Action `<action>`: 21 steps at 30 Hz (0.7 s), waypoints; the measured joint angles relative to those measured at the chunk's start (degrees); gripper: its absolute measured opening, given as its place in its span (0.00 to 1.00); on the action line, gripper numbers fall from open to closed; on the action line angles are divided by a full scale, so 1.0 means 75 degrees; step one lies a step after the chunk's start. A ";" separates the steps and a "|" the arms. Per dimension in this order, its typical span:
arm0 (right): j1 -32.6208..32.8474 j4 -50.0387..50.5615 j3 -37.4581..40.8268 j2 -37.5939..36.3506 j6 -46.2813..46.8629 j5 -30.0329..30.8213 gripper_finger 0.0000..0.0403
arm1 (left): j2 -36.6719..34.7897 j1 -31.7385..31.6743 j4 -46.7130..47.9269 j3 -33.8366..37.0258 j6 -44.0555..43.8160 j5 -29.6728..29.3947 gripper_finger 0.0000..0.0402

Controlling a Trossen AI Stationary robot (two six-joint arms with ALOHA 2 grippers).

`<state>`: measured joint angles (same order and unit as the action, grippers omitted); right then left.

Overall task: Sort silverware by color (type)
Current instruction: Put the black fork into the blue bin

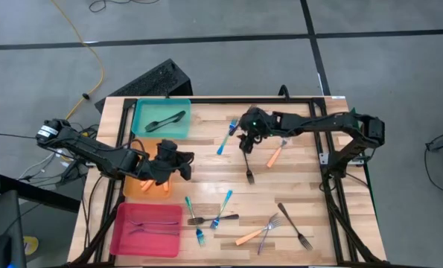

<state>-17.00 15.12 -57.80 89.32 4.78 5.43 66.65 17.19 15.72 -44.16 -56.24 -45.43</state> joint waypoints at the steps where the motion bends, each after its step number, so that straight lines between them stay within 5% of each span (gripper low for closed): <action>1: -0.0056 0.0203 0.0000 0.0000 0.0152 0.0003 0.55 | 0.0000 -0.0016 -0.0136 0.0000 0.0176 -0.0003 0.00; 10: -0.0371 0.1017 0.0000 0.0000 0.0512 0.0882 0.55 | 0.0000 -0.0203 -0.0509 0.0000 0.1397 -0.0012 0.03; 17: -0.0657 -0.0330 0.0000 0.0000 0.0726 0.0495 0.55 | 0.0000 -0.0331 -0.0489 0.0000 0.1630 -0.0013 0.23; 21: -0.0475 -0.1114 0.0000 0.0000 -0.0494 0.0248 0.55 | 0.0000 -0.0378 -0.0479 0.0060 0.1589 -0.0039 0.33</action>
<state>-20.57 6.77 -57.80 89.32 1.07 7.29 66.65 14.35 12.13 -43.71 -44.32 -45.72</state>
